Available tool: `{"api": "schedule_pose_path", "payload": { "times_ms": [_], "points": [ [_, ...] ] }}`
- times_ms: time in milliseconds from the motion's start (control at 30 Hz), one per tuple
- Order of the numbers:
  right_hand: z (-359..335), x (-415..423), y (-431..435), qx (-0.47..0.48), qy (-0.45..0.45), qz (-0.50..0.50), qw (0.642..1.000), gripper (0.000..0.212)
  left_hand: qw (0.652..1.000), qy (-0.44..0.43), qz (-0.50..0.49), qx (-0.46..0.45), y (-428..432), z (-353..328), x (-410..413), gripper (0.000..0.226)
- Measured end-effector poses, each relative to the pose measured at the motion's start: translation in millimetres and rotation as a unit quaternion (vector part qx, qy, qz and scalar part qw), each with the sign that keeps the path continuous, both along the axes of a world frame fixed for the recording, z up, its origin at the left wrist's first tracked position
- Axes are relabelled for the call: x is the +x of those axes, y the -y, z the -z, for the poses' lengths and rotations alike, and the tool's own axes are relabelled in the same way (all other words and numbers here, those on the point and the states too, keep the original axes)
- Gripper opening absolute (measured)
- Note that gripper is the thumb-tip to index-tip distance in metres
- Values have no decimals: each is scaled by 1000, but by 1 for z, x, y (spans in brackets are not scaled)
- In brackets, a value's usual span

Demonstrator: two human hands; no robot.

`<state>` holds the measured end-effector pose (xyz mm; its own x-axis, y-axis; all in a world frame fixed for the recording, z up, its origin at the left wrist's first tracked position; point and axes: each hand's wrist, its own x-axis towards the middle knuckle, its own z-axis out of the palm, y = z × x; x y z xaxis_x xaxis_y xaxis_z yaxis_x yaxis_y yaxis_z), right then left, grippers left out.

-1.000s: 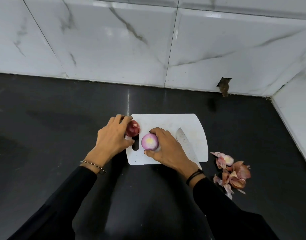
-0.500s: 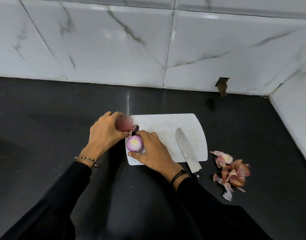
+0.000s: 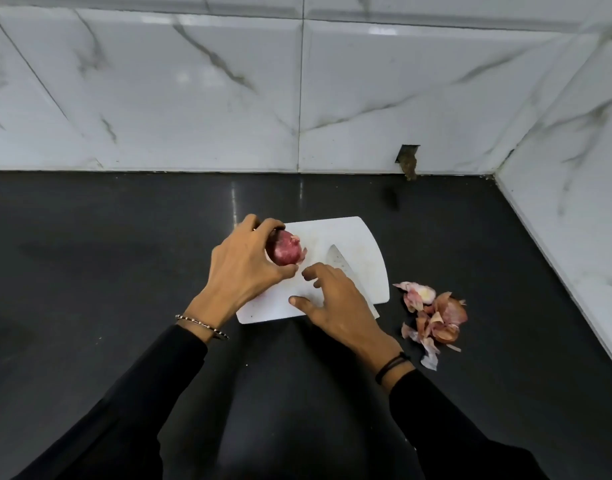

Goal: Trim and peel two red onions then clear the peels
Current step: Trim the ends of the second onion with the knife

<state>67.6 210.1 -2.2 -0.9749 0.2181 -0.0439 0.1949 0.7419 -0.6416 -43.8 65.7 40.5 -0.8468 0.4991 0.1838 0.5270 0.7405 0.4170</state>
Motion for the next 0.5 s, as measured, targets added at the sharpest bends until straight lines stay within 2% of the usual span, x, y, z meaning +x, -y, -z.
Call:
{"api": "schedule_pose_path", "payload": {
  "times_ms": [167, 367, 500],
  "points": [
    [2, 42, -21, 82, -3, 65, 994, 25, 997, 44, 59, -14, -20, 7, 24, 71],
    [3, 80, -31, 109, 75, 140, 981, 43, 993, 75, 76, -47, -29, 19, 36, 73],
    [6, 93, -34, 87, 97, 182, 975, 45, 992, 81, 83, -56, -28, 25, 36, 73]
  ]
}}
